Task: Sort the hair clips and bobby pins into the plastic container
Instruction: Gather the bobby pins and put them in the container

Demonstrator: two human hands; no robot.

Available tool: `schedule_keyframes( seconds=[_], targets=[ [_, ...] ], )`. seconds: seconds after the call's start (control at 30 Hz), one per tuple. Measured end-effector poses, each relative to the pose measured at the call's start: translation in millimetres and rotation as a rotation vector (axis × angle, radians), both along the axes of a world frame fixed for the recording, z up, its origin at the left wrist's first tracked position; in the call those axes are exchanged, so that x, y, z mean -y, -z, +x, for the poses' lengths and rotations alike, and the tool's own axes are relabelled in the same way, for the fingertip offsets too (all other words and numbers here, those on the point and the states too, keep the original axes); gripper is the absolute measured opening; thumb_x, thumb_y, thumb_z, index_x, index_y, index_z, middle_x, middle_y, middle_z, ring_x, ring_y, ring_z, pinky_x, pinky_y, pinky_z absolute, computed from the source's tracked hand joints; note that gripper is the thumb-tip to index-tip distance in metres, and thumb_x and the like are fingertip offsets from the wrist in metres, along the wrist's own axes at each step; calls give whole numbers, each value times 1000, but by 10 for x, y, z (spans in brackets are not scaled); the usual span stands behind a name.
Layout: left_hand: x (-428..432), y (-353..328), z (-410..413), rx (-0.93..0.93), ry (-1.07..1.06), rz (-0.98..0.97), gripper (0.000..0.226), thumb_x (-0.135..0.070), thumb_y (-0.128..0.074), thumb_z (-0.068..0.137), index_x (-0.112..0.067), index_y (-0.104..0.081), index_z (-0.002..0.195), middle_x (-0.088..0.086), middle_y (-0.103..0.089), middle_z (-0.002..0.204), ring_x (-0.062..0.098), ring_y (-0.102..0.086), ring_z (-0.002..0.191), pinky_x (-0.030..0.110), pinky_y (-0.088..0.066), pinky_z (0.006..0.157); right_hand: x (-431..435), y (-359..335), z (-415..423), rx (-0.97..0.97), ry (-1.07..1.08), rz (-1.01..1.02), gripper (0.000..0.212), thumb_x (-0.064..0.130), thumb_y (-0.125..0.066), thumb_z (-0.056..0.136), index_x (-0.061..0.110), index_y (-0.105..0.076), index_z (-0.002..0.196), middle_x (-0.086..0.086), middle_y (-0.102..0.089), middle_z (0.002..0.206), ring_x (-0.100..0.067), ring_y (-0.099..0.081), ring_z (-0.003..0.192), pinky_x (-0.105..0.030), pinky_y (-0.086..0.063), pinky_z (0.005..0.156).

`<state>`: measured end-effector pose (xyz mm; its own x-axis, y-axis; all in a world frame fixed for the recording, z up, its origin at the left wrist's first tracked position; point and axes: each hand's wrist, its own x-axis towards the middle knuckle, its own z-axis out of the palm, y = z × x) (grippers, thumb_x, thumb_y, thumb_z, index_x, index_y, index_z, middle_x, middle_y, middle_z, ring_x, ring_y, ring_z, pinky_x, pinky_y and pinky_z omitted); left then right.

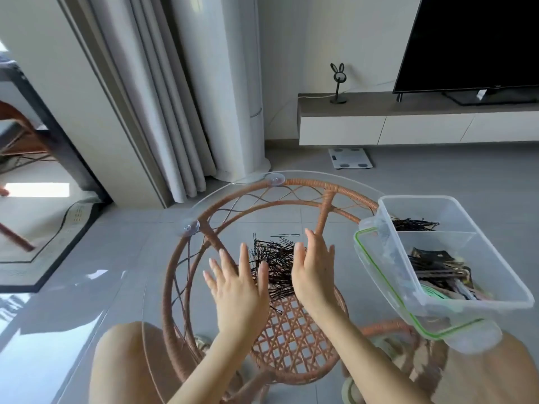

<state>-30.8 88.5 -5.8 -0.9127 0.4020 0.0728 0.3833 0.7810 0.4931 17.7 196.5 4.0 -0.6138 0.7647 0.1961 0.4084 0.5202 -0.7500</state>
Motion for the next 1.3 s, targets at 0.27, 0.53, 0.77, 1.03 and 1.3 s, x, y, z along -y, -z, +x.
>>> schedule_keyframes(
  seconds=[0.27,0.53,0.77,1.03,1.3],
  targets=[
    [-497,-124,-264,188,90,387,46,-31,-24,98,-12,-31,140,7,-26,153,20,-13,144,42,-3,119,-47,-35,-94,-52,-218,-179,37,29,-33,97,19,-41,132,-4,-51,132,-18,-44,121,-32,-37,101],
    [87,-505,-753,455,548,118,79,-35,-66,66,-53,-27,133,-8,-9,156,19,-8,144,53,-16,115,-294,-108,543,419,-591,68,125,83,-58,48,46,26,132,12,15,152,-8,14,139,-38,3,115],
    [-131,-510,-872,19,907,-638,134,-62,-79,46,-38,11,142,6,2,157,32,0,144,54,-10,114,-280,-35,371,380,-465,365,120,83,-50,54,22,1,144,0,-30,149,-19,-24,133,-37,-21,108],
    [-259,-604,-884,-98,892,-460,68,-49,-77,60,-24,-53,119,-1,-54,112,19,-46,105,37,-46,88,-240,-103,170,146,-481,285,44,23,-73,73,16,-58,114,-1,-65,100,-17,-50,96,-36,-45,87],
    [-148,-656,-884,-146,886,-325,36,-32,-68,79,-20,-64,112,-1,-60,114,17,-59,98,21,-41,79,-259,-266,258,34,-467,323,20,5,-69,76,6,-71,96,-9,-72,85,-22,-63,84,-37,-52,86]
  ],
)
